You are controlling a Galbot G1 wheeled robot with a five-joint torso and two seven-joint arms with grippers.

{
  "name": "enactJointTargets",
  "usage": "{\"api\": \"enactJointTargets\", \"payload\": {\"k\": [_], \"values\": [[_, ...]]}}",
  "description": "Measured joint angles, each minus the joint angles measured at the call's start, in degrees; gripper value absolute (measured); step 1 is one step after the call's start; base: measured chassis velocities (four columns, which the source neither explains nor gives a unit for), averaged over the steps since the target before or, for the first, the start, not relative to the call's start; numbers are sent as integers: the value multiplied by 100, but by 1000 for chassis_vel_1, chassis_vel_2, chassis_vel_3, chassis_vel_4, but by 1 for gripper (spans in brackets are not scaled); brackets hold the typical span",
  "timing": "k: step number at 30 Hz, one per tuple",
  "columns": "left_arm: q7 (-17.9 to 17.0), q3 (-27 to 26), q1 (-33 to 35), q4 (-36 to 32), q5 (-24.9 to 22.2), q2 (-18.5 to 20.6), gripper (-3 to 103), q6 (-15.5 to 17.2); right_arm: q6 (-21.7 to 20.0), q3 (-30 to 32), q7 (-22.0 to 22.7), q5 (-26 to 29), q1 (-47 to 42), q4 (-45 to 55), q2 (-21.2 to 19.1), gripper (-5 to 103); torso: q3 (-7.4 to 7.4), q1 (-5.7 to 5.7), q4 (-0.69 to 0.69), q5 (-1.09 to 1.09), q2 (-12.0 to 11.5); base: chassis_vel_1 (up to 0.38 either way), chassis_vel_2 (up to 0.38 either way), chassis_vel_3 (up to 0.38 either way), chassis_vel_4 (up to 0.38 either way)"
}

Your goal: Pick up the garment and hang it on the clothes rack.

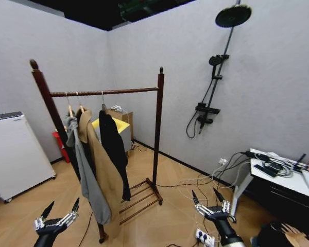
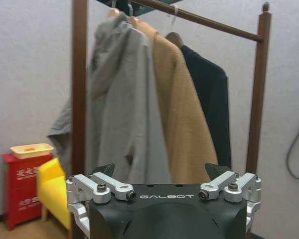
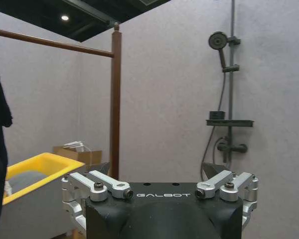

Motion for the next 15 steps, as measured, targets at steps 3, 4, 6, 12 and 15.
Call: {"api": "enactJointTargets", "payload": {"k": [3, 4, 6, 12, 15], "values": [[0, 0, 0, 0, 0, 0, 100, 0, -1, 0, 0, 0, 1, 0, 0, 100, 0, 0, 0, -1, 0, -157, -124, -120, -122], [0, 0, 0, 0, 0, 0, 100, 0, -2, -1, 0, 0, 2, 0, 0, 100, 0, 0, 2, -1, 0, -120, -129, -113, -107], [0, 0, 0, 0, 0, 0, 100, 0, -2, -1, 0, 1, 2, 0, 0, 100, 0, 1, 1, 0, 0, -120, -122, -122, -107], [0, 0, 0, 0, 0, 0, 100, 0, -3, -1, 0, 1, 2, 0, 0, 100, 0, 0, 1, 0, 0, -124, -121, -128, -123], [0, 0, 0, 0, 0, 0, 100, 0, -3, -1, 0, 1, 1, 0, 0, 100, 0, 0, 1, 0, 0, -125, -120, -118, -125]]}}
